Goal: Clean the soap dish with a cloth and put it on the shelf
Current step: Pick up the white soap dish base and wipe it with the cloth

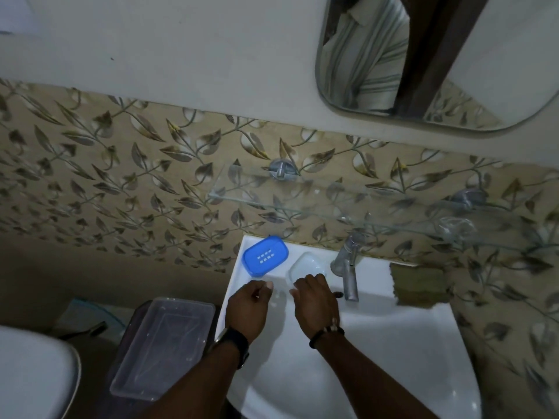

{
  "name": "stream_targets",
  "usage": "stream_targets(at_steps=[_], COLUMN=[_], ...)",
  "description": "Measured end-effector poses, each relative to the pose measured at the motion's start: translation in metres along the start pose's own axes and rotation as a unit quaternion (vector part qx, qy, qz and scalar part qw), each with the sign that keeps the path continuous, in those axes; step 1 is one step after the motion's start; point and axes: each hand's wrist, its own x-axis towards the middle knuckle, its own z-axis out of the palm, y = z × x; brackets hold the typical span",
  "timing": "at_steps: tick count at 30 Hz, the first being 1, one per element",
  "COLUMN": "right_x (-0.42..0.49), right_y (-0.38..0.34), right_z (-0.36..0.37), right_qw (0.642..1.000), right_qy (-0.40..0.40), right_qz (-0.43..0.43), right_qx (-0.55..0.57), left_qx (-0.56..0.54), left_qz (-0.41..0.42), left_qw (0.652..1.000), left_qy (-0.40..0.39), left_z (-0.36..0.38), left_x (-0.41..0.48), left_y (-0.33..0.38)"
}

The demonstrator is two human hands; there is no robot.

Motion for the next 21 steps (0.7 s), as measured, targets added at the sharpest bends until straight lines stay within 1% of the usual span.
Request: stream_targets(at_steps=[3,5,7,11,14,19,21], right_x=[-0.026,-0.042,-0.057,-0.079,-0.095,-0.120,-0.127], right_y=[-0.014,-0.024,-0.030,-0.030,-0.030,-0.026,-0.023], right_z=[-0.006,-0.009,-0.008,0.000,-0.004,-0.010,-0.010], right_qw=[0.997,0.995,0.992,0.973,0.946,0.889,0.868], right_qy=[0.033,0.057,0.071,0.011,0.017,0.049,0.061], right_qz=[-0.001,0.009,0.039,0.124,0.179,0.233,0.242], right_qx=[0.063,0.079,0.100,0.195,0.270,0.391,0.429], left_qx=[-0.086,-0.129,-0.147,-0.189,-0.200,-0.225,-0.247], left_qz=[-0.065,-0.103,-0.124,-0.150,-0.151,-0.142,-0.146], left_qw=[0.991,0.980,0.971,0.955,0.948,0.938,0.931], left_qy=[-0.080,-0.115,-0.140,-0.173,-0.195,-0.221,-0.228], left_z=[-0.002,-0.003,-0.002,-0.002,-0.003,0.000,0.004], left_x=[-0.010,-0.019,-0.028,-0.050,-0.065,-0.086,-0.092], left_y=[0.004,0.006,0.007,0.008,0.012,0.022,0.028])
